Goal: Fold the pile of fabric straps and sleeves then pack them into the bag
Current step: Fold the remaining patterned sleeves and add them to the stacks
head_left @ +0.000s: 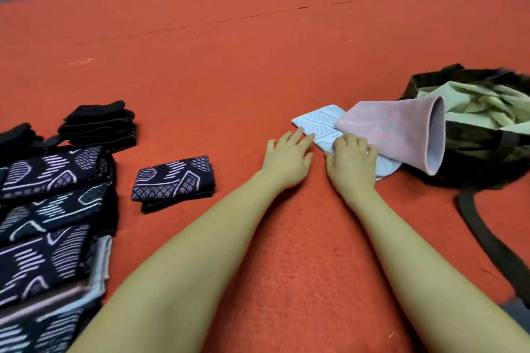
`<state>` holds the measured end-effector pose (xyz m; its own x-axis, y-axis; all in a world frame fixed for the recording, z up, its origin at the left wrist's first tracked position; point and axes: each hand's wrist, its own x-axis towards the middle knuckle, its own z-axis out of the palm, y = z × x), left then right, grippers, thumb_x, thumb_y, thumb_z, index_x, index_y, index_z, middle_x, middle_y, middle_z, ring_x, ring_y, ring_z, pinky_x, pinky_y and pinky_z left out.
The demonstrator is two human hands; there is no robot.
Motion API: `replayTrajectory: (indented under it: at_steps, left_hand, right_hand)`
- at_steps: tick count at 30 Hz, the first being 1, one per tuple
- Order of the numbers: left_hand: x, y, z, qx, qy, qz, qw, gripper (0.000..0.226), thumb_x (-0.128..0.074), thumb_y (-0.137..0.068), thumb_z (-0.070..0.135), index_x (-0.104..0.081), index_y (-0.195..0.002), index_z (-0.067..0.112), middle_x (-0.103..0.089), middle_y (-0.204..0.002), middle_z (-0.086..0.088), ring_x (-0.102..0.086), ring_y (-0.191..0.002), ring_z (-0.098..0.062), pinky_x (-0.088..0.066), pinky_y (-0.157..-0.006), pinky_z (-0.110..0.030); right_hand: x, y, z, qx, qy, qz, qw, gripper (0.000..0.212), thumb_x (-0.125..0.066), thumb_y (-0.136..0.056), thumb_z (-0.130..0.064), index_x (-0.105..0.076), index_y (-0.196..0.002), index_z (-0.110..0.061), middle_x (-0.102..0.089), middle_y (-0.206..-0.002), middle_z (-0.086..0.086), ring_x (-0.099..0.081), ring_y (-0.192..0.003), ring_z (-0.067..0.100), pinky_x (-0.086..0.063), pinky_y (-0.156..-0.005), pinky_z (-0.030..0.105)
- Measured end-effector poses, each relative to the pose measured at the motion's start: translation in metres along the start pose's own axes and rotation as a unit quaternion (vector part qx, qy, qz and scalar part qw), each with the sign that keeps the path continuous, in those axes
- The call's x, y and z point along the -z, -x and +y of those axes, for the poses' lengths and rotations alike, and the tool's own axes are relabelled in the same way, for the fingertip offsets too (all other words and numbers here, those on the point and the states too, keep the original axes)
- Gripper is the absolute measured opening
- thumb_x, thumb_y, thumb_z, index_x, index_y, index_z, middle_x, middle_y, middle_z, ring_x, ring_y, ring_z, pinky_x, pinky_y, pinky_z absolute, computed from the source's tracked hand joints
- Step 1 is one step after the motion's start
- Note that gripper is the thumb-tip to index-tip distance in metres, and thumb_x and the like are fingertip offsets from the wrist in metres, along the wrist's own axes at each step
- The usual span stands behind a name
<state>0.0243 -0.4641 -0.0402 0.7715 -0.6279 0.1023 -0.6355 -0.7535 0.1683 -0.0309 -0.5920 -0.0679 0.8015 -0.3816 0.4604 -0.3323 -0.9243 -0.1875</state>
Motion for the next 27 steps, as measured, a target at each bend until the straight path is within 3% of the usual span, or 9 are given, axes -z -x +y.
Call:
replayTrajectory:
  at_steps: [2, 4, 7, 9, 12, 14, 16, 21, 27]
  left_hand:
    - [-0.008, -0.017, -0.005, 0.007, 0.008, -0.014, 1.0, 0.05, -0.031, -0.102, 0.033, -0.022, -0.151, 0.028, -0.011, -0.16, 0.002, -0.013, -0.145, -0.025, -0.014, -0.112, -0.047]
    - [-0.014, -0.026, -0.009, 0.012, 0.021, -0.026, 0.999, 0.048, -0.03, -0.103, 0.034, -0.022, -0.15, 0.03, -0.01, -0.16, 0.003, -0.01, -0.146, -0.028, -0.01, -0.113, -0.051]
    - [-0.015, -0.027, -0.014, -0.017, 0.02, 0.009, 1.0, 0.045, -0.029, -0.103, 0.037, -0.029, -0.148, 0.03, -0.012, -0.16, 0.002, -0.009, -0.146, -0.025, -0.008, -0.113, -0.047]
    - [-0.01, -0.021, -0.019, -0.035, 0.028, 0.053, 0.998, 0.041, -0.03, -0.104, 0.035, -0.041, -0.142, 0.025, -0.02, -0.158, 0.002, -0.013, -0.145, -0.022, -0.008, -0.111, -0.039]
    - [-0.002, -0.003, -0.03, -0.055, 0.068, 0.13, 0.988, 0.039, -0.035, -0.102, 0.036, -0.061, -0.124, 0.015, -0.042, -0.147, -0.004, -0.033, -0.138, -0.024, -0.016, -0.1, -0.03]
    - [0.007, 0.018, -0.033, -0.079, 0.09, 0.184, 0.976, 0.048, -0.032, -0.097, 0.042, -0.068, -0.108, 0.013, -0.056, -0.131, -0.008, -0.05, -0.122, -0.025, -0.019, -0.088, -0.028]
    - [0.019, 0.042, -0.033, -0.104, 0.081, 0.249, 0.959, 0.042, -0.036, -0.095, 0.037, -0.07, -0.095, 0.011, -0.064, -0.115, -0.009, -0.06, -0.102, -0.025, -0.021, -0.081, -0.028]
    - [0.04, 0.107, -0.03, -0.149, -0.043, 0.348, 0.925, 0.027, -0.052, -0.091, 0.03, -0.07, -0.081, 0.012, -0.069, -0.099, -0.008, -0.064, -0.086, -0.024, -0.036, -0.075, -0.034]
    - [0.032, 0.18, -0.035, -0.161, -0.134, 0.378, 0.902, 0.026, -0.054, -0.091, 0.025, -0.07, -0.077, 0.011, -0.072, -0.099, -0.005, -0.068, -0.089, -0.028, -0.043, -0.071, -0.035]
  right_hand:
    - [-0.008, -0.004, 0.0, 0.011, 0.008, 0.028, 1.0, 0.007, -0.065, -0.08, -0.005, -0.061, -0.084, -0.001, -0.061, -0.088, 0.019, -0.055, -0.086, 0.037, -0.028, -0.077, 0.044]
    - [-0.013, -0.005, 0.002, 0.024, 0.002, 0.063, 0.998, 0.01, -0.067, -0.075, 0.001, -0.058, -0.078, -0.005, -0.06, -0.081, 0.015, -0.056, -0.077, 0.034, -0.024, -0.073, 0.041]
    - [-0.01, -0.005, 0.005, 0.038, -0.065, 0.132, 0.988, 0.005, -0.058, -0.083, -0.008, -0.058, -0.078, -0.01, -0.06, -0.085, 0.009, -0.056, -0.072, 0.03, -0.021, -0.072, 0.038]
    - [-0.002, -0.001, 0.0, 0.051, -0.107, 0.144, 0.982, 0.016, -0.045, -0.089, -0.018, -0.059, -0.083, -0.013, -0.06, -0.088, 0.006, -0.056, -0.073, 0.028, -0.021, -0.071, 0.036]
    - [0.013, 0.008, -0.012, 0.079, -0.162, 0.134, 0.974, 0.023, -0.038, -0.09, -0.022, -0.06, -0.089, -0.016, -0.059, -0.091, 0.001, -0.056, -0.077, 0.026, -0.017, -0.07, 0.033]
    - [0.023, 0.019, -0.021, 0.085, -0.187, 0.129, 0.97, 0.022, -0.038, -0.092, -0.021, -0.059, -0.091, -0.018, -0.058, -0.092, -0.002, -0.054, -0.079, 0.023, -0.015, -0.071, 0.031]
    - [0.034, 0.034, -0.028, 0.102, -0.201, 0.134, 0.965, 0.015, -0.04, -0.092, -0.02, -0.055, -0.092, -0.023, -0.056, -0.092, -0.005, -0.05, -0.081, 0.017, -0.014, -0.071, 0.03]
    - [0.059, 0.074, -0.036, 0.138, -0.254, 0.084, 0.953, 0.012, -0.04, -0.094, -0.026, -0.05, -0.098, -0.03, -0.056, -0.102, -0.006, -0.047, -0.091, 0.01, -0.015, -0.074, 0.028]
    - [0.077, 0.131, -0.056, 0.163, -0.313, 0.003, 0.936, 0.018, -0.043, -0.094, -0.022, -0.06, -0.098, -0.016, -0.061, -0.102, -0.006, -0.049, -0.098, 0.003, -0.016, -0.078, 0.023]
